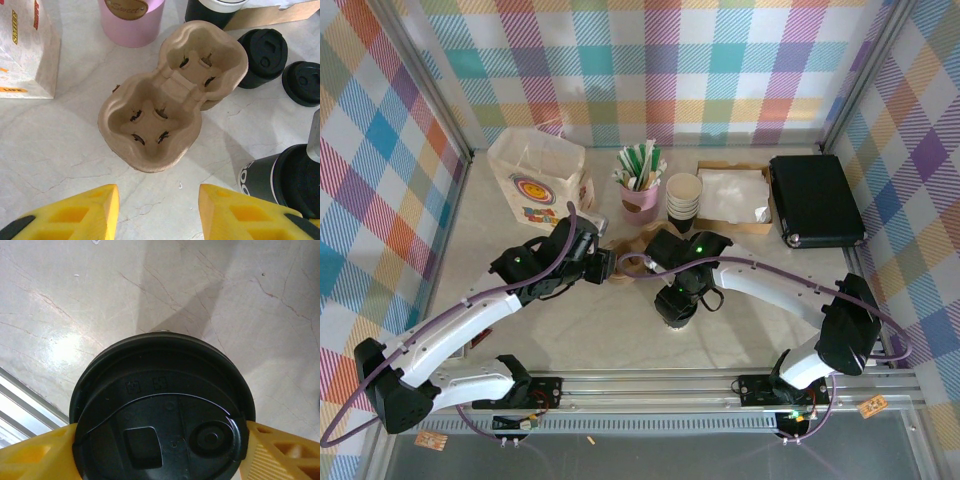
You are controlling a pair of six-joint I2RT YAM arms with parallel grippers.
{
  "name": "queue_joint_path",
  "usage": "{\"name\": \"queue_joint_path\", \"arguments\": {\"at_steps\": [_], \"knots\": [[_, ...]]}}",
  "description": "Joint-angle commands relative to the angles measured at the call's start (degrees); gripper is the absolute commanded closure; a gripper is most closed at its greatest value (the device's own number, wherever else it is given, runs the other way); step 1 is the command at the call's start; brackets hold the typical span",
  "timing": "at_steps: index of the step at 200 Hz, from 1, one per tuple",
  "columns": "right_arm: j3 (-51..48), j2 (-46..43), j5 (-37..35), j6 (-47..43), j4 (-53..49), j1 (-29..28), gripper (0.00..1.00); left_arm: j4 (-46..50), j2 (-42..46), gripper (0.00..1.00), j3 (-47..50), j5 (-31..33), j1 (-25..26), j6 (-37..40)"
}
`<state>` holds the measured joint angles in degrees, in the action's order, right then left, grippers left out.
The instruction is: Pack the takeout coffee
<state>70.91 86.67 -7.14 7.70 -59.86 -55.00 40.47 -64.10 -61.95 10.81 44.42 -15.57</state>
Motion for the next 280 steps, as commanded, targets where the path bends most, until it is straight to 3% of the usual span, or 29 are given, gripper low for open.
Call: {"name": "queue_joint_path", "arguments": {"at_steps": [1,44,78,97,134,205,234,280], "knots": [[-0.5,-0.8,-2.1,3.6,-2.7,-0.3,0.35,0.7,1.7,0.54,0.5,0.5,-0.6,0.6],[2.0,-5.7,-4.2,11.3,-7.0,1.4,0.39,-2.0,1.4,0.54,-1.2,1.6,-0.8,1.2],[3.1,-10.8,-4.8,16.0,-11.5,6.9,0.42,-4.7,-0.3,0.54,-3.9,2.0,-0.8,2.6],[3.8,-14.3,-5.2,17.3,-14.0,12.4,0.44,-6.1,-2.0,0.54,-6.1,1.9,-0.8,3.6],[6.1,-18.7,-5.1,15.7,-17.8,28.3,0.44,-9.0,-6.1,0.53,-10.7,1.0,-0.8,5.1],[5.9,-17.2,-3.2,6.0,-13.7,55.9,0.48,-12.9,-11.2,0.53,-16.0,-1.0,-0.8,7.2],[3.1,-15.8,-0.6,4.9,-9.0,63.9,0.49,-13.6,-12.8,0.53,-17.5,-1.5,-0.7,8.5],[-1.7,-13.1,1.3,3.6,-2.6,71.9,0.5,-15.4,-13.3,0.53,-17.7,-0.7,-0.9,9.4]]}}
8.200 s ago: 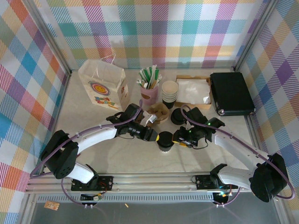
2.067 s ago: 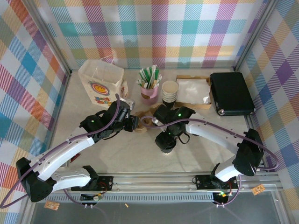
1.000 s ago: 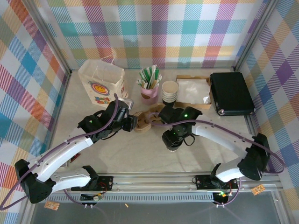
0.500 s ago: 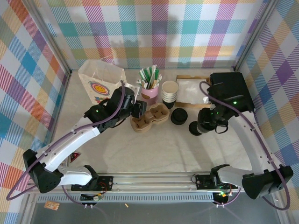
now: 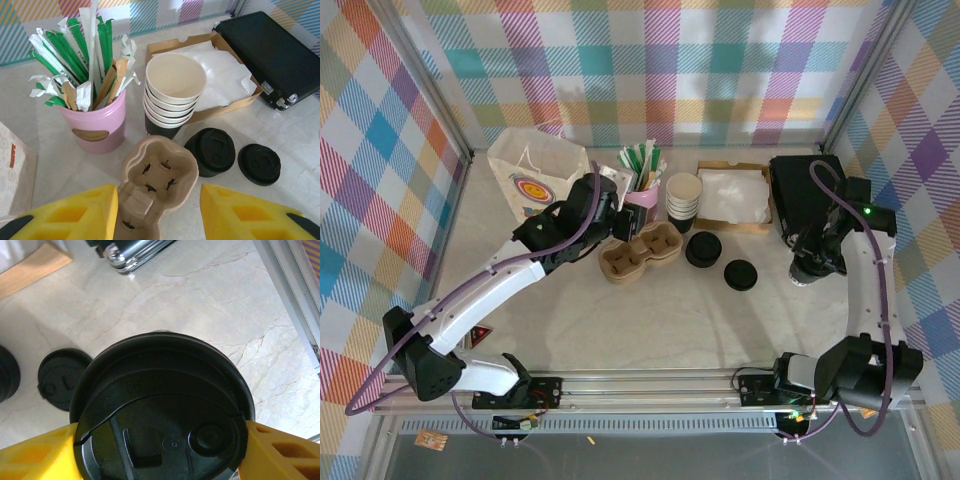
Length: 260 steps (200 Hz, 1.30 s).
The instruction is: Pack the takeout coffee
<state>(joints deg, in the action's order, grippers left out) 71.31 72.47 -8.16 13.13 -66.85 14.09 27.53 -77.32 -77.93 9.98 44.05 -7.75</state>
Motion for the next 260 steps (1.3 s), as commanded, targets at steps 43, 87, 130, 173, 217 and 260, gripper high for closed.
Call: {"name": "queue_joint_path", "arguments": {"at_steps": [43,87,130,173,217,260], "knots": [[-4.2,4.6,3.4,-1.9,7.3,5.5,0.51,-2.8,0.5,0.53,-1.0,0.0,-0.7,2.4],[-6.2,5.5,3.3,-0.8,8.6,5.5,0.48,-2.8,1.4,0.53,-0.4,-0.2,-1.0,2.8],[-7.3,5.7,2.2,-1.3,8.5,5.5,0.47,-2.7,2.5,0.52,0.5,0.0,-1.3,3.2],[-8.6,5.4,2.6,-1.4,8.9,5.5,0.48,-2.4,2.9,0.52,0.7,-0.2,-1.3,2.8],[-9.2,5.6,3.0,-1.5,9.0,5.5,0.47,-2.0,2.7,0.52,0.7,-0.6,-1.4,2.7],[-8.3,5.7,3.0,-1.8,8.3,5.5,0.35,-1.9,2.6,0.52,0.6,-0.9,-1.5,2.9]]}}
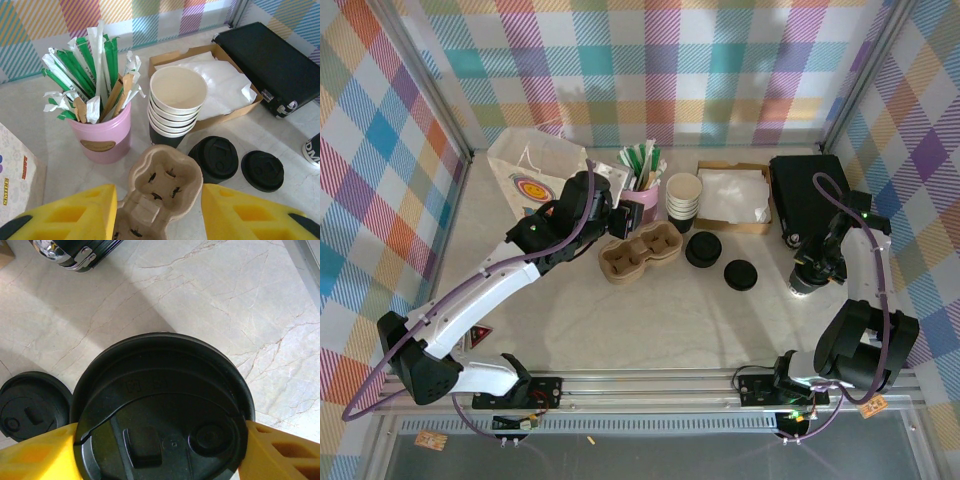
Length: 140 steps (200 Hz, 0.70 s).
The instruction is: Pack the takeout coffee
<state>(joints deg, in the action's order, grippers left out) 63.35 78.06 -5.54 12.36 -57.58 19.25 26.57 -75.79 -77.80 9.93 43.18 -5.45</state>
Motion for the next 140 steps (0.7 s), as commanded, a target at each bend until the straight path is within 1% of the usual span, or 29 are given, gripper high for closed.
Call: {"name": "queue_joint_path", "arguments": {"at_steps": [1,24,40,90,140], "knots": [[-0.3,0.2,0.3,-1.0,-1.0,0.4,0.34,-0.9,1.1,0.52,0.5,-0.8,-0.6,0.6],[0.3,-0.7,0.0,-0.8,-1.9,0.3,0.18,-1.1,0.8,0.52,0.2,-1.0,-0.8,0.8],[0.7,-1.4,0.1,-0.7,-2.7,0.3,0.13,-1.2,0.7,0.52,-0.1,-1.4,-0.9,0.8],[1.9,-3.4,0.0,-1.1,-4.7,0.3,0.09,-0.9,0.3,0.52,-1.1,-1.3,-1.1,1.6],[1.9,-5.6,-0.1,-0.8,-5.1,0.3,0.08,-0.5,0.9,0.52,-1.0,-1.6,-1.2,1.7]]}}
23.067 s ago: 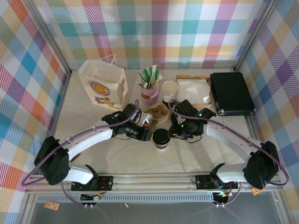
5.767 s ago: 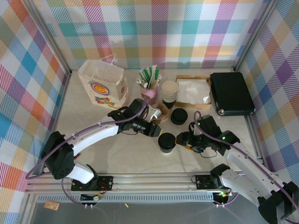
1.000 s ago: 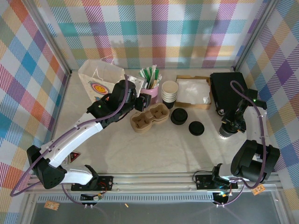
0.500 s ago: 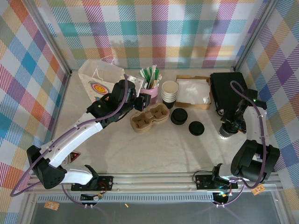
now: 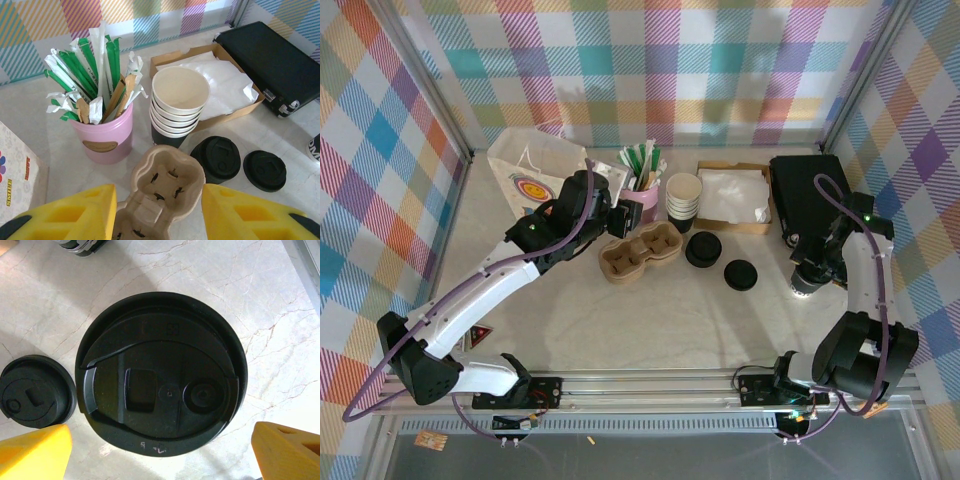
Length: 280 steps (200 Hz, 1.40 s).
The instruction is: Pack the takeout coffee
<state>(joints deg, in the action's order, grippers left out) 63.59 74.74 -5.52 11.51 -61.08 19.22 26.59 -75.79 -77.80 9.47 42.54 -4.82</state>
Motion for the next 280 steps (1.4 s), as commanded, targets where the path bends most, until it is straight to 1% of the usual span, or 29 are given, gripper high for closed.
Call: {"name": "queue_joint_path", "arguments": {"at_steps": [1,30,65,95,114,130,153,161,177,195,215,249,280], "knots": [[1.7,-2.3,-0.1,0.0,-1.7,0.3,0.08,-0.5,0.9,0.52,-1.0,-1.1,-0.6,1.2],[2.9,-4.3,0.0,0.3,-3.0,0.3,0.09,-0.8,1.2,0.52,-1.0,-1.1,-0.6,1.6],[7.1,-6.9,-1.4,0.6,-7.0,0.0,0.14,-1.8,1.4,0.51,-0.7,-0.4,-0.7,1.7],[11.9,-8.7,-2.6,0.1,-10.1,-3.1,0.21,-2.4,1.7,0.51,0.8,0.2,-0.7,0.2],[15.9,-8.1,-5.2,1.4,-12.5,-8.8,0.22,-1.6,1.8,0.51,0.7,0.7,-0.7,0.3],[18.3,-7.1,-9.2,3.7,-13.5,-16.6,0.2,-0.6,1.3,0.51,0.5,1.1,-0.8,0.7],[19.6,-4.6,-12.7,8.6,-14.4,-26.8,0.18,1.6,0.7,0.5,-0.3,0.2,-0.8,-0.5],[19.1,-3.7,-13.5,10.2,-14.3,-29.8,0.17,2.0,0.7,0.5,-0.1,-0.4,-0.7,-0.9],[16.0,-2.5,-13.2,13.2,-11.8,-33.4,0.16,2.3,1.5,0.48,1.6,-1.2,-0.7,-2.3],[11.8,-1.1,-11.1,15.7,-8.0,-35.8,0.13,2.3,3.0,0.46,5.2,-1.0,-0.8,-4.6],[8.3,1.3,-11.0,17.8,-4.4,-38.3,0.1,2.7,5.2,0.44,9.1,-0.4,-0.8,-6.9],[2.4,5.3,-8.7,20.1,3.3,-39.0,0.06,4.0,8.2,0.41,14.0,-0.3,-0.9,-8.7],[-0.3,9.8,-8.0,20.7,8.8,-39.0,0.04,5.3,9.4,0.41,15.6,0.0,-0.8,-9.3]]}}
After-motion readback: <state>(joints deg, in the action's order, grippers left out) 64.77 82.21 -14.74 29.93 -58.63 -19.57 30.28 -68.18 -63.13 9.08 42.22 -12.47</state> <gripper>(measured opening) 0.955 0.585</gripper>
